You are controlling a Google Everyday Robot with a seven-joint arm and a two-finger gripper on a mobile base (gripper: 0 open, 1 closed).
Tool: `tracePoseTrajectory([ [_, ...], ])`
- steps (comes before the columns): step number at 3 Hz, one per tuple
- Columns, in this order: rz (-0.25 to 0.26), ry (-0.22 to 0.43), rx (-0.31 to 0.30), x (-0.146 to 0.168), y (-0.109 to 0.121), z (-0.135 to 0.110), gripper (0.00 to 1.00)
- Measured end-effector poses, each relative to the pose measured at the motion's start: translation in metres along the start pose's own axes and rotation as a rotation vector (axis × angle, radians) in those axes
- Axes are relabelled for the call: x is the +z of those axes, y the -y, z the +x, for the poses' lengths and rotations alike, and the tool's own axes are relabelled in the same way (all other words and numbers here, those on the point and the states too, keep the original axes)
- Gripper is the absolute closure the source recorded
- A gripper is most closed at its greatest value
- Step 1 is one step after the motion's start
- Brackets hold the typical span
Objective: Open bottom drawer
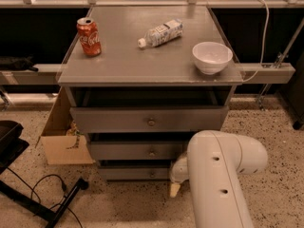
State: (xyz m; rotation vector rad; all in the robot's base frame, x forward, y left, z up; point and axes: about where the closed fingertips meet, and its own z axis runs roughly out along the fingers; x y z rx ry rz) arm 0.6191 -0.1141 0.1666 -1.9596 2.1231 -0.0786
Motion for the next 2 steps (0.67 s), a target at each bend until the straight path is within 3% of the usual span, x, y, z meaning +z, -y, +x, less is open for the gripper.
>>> tracePoseTrajectory([
  [2,0.005,-0.005,0.011,0.0116,0.0057,0.0002,0.49],
])
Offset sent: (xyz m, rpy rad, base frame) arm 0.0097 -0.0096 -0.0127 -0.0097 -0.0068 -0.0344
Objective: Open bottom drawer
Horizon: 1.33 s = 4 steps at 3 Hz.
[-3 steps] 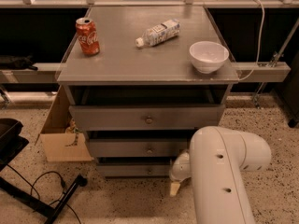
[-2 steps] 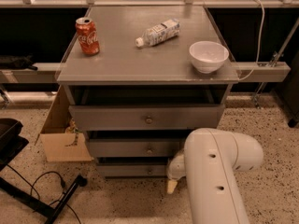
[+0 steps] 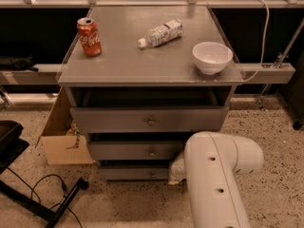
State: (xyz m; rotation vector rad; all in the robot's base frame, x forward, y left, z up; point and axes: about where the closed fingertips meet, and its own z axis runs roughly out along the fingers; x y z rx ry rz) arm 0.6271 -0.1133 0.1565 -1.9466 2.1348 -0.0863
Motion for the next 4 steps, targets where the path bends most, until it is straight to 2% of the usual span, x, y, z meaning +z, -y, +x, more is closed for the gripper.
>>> tracePoseTrajectory([
  [1,-0.003,-0.013,0.007,-0.005,-0.003,0.01,0.8],
  [2,-0.003,-0.014,0.007,-0.008,-0.002,0.01,1.0],
  [3,0.0,-0.036,0.022,-0.018,-0.003,0.024,1.0],
  [4,-0.001,-0.045,0.032,-0.021,-0.005,0.027,1.0],
])
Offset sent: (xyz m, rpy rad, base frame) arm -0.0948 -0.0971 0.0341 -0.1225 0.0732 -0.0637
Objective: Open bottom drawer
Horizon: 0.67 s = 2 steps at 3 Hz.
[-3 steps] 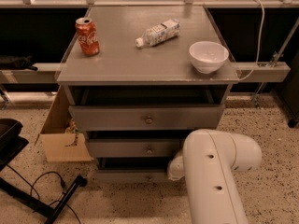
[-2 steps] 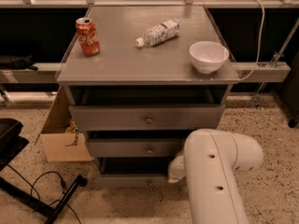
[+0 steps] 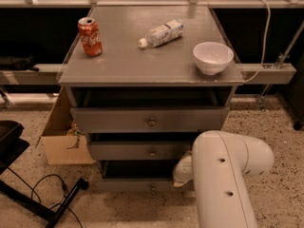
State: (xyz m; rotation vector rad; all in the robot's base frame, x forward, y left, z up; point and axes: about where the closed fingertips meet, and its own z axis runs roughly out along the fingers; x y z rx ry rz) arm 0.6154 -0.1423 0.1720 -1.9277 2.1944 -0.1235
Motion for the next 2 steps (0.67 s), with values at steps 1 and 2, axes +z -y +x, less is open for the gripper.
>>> tracePoseTrajectory([
  [1,-0.009,-0.002,0.006,-0.0029,-0.0043,0.0011,1.0],
  [2,-0.019,-0.001,0.003,-0.004,-0.0105,0.0021,1.0],
])
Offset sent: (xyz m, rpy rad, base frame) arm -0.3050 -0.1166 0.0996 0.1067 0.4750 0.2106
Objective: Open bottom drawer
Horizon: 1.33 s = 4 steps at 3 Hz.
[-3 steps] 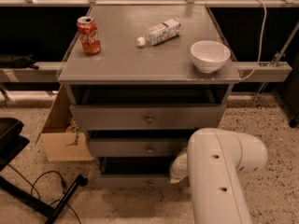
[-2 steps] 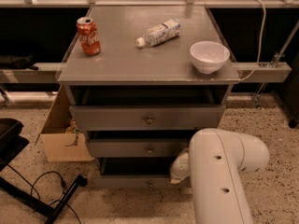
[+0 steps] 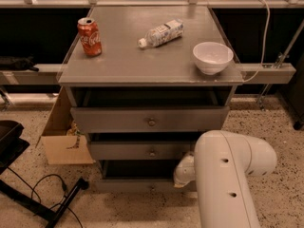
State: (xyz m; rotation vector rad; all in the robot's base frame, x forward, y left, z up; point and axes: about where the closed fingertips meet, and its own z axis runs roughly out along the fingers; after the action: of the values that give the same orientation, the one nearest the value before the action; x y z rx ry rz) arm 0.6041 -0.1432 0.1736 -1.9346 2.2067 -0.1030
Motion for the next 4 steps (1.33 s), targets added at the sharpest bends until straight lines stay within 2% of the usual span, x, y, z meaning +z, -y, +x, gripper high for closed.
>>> tracePoseTrajectory([
  [1,0.0,0.0,0.0,0.0,0.0,0.0,0.81],
  [4,0.0,0.0,0.0,0.0001,-0.0001,0.0,0.11],
])
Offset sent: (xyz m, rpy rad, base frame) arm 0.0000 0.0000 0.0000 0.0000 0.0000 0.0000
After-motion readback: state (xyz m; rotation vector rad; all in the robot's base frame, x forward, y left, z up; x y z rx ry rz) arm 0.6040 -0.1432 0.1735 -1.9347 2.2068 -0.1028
